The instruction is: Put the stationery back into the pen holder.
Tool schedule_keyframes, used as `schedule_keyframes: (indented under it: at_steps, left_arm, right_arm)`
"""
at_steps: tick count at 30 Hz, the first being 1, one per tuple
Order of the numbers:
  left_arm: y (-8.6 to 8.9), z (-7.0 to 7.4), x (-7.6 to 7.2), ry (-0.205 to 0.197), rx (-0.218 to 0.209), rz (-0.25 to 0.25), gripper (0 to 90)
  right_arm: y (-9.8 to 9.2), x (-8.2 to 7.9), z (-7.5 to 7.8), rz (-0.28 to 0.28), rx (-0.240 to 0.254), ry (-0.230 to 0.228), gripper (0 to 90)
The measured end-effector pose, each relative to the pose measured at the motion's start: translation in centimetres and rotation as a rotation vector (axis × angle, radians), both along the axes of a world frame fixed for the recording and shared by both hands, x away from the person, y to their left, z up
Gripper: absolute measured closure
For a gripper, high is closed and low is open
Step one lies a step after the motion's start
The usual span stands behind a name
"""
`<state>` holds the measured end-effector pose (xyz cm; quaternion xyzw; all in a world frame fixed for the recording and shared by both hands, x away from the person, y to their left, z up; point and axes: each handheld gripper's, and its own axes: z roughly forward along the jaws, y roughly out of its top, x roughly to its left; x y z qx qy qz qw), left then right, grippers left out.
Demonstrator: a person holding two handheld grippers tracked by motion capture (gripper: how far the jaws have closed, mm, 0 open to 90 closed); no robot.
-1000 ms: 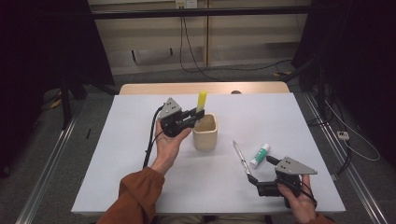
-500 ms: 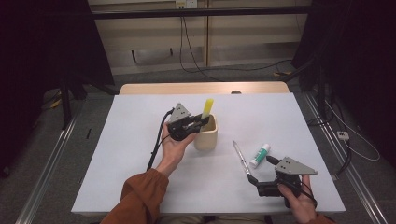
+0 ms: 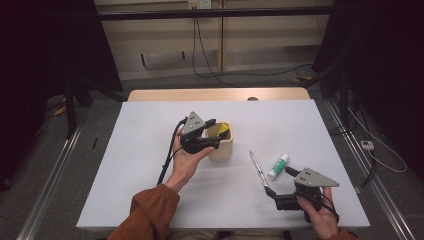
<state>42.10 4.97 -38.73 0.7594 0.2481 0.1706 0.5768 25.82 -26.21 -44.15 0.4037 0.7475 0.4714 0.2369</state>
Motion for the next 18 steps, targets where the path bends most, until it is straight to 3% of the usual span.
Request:
schedule_keyframes:
  at_steps: [6, 10, 18]
  left_arm:
    - [1.1, 0.3, 0.1, 0.043, 0.017, 0.039, 23.3]
    - [2.0, 0.7, -0.2, 0.063, 0.005, 0.051, 13.6]
    - [4.0, 0.9, -1.0, 0.1, -0.006, 0.048, 8.6]
  right_arm:
    - [0.0, 0.0, 0.0, 0.001, -0.004, 0.004, 4.7]
    - [0.0, 0.0, 0.0, 0.003, -0.008, 0.008, 4.5]
    - [0.0, 0.1, 0.0, 0.003, -0.014, 0.008, 4.4]
